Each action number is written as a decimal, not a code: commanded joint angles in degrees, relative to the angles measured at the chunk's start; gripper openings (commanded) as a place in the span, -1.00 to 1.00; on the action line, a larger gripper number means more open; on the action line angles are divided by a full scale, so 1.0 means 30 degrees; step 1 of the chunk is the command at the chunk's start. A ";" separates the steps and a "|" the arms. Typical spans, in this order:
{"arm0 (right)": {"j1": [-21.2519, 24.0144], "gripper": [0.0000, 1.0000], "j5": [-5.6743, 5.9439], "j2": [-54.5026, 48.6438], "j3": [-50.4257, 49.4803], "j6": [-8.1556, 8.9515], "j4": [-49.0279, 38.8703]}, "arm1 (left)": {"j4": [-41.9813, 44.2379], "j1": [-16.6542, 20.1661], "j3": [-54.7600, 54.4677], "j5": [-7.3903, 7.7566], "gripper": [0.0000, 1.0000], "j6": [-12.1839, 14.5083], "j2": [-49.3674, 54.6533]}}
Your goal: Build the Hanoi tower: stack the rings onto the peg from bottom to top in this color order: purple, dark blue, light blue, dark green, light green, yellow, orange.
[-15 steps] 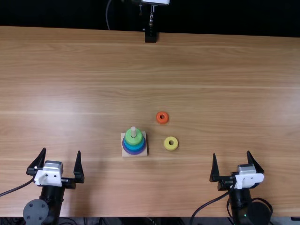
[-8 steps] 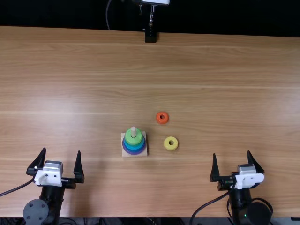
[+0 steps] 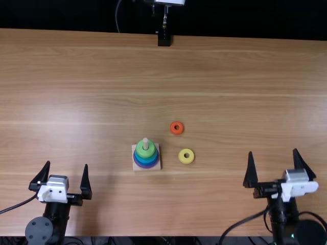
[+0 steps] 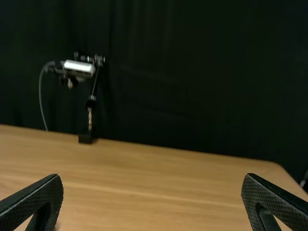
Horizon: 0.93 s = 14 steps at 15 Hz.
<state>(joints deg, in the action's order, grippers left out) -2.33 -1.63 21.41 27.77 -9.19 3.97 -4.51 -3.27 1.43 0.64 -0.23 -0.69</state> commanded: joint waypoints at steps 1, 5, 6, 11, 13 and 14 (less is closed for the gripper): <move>-0.0777 1.00 0.0015 0.2502 0.1789 -0.0065 -0.0071 | -0.0113 0.0035 -0.0477 0.0101 1.00 0.0112 0.0229; -0.3765 1.00 0.0121 1.0500 0.4249 0.0005 -0.0036 | -0.0113 0.0035 -0.0477 0.0101 1.00 0.0112 0.0229; -0.4527 1.00 0.0121 1.2434 0.4894 0.0005 0.0140 | -0.0078 0.0035 -0.0477 0.0101 1.00 0.0112 0.0229; -0.6255 1.00 0.0015 1.8674 0.8703 0.3239 0.3866 | -0.0078 0.0035 -0.0477 0.0101 1.00 0.0112 0.0229; -0.6255 1.00 -0.0020 2.0403 0.9728 0.4329 0.4956 | -0.0078 0.0035 -0.0477 0.0101 1.00 0.0112 0.0229; -0.6285 1.00 -0.0020 2.1311 0.9816 0.4470 0.6081 | -0.0113 0.0035 -0.0477 0.0101 1.00 0.0112 0.0229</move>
<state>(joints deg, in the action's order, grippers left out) -20.86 -1.69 83.53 56.31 1.45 21.61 -4.51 -3.27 1.43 0.62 -0.23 -0.69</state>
